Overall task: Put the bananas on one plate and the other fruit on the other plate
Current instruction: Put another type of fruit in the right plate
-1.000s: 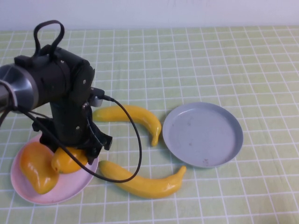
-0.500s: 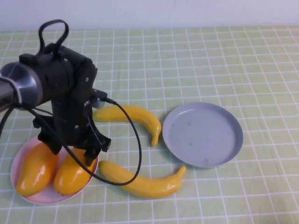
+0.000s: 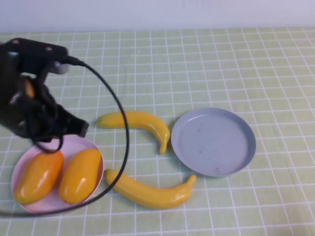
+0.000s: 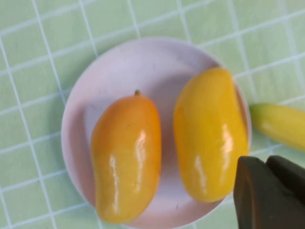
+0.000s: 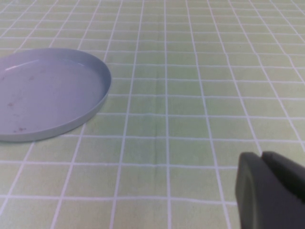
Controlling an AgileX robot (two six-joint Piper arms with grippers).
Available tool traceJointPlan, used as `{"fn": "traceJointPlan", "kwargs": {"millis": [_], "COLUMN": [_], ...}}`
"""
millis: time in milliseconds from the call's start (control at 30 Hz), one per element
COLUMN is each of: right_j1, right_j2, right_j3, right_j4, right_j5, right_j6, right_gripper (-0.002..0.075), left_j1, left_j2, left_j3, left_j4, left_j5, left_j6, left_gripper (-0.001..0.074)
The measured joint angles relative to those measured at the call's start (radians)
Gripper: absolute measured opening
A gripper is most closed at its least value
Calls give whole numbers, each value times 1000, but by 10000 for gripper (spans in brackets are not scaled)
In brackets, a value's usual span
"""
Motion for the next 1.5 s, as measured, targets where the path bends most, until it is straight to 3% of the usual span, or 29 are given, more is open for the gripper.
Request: {"fn": "traceJointPlan", "kwargs": {"millis": [267,500,700,900,967,1133,1333,1500], "right_j1": [0,0,0,0,0,0,0,0], "right_j2": [0,0,0,0,0,0,0,0], "right_j3": [0,0,0,0,0,0,0,0], "right_j4": [0,0,0,0,0,0,0,0], "right_j5": [0,0,0,0,0,0,2,2], "right_j6": [0,0,0,0,0,0,0,0], "right_gripper": [-15,-15,-15,-15,-15,-15,-15,-15], "left_j1": [0,0,0,8,32,205,410,437], "left_j2": [-423,-657,-695,-752,-810,-1078,-1329,-1340], "left_j3": [365,498,505,689,779,1041,1210,1218], "left_j4": [0,18,10,82,64,-66,-166,-178], "left_j5": [-338,-323,-358,-755,-865,-1054,-1077,-993], "left_j6": [-3,-22,-31,12,37,132,168,168], "left_gripper": [4,4,4,4,3,3,3,3]}}
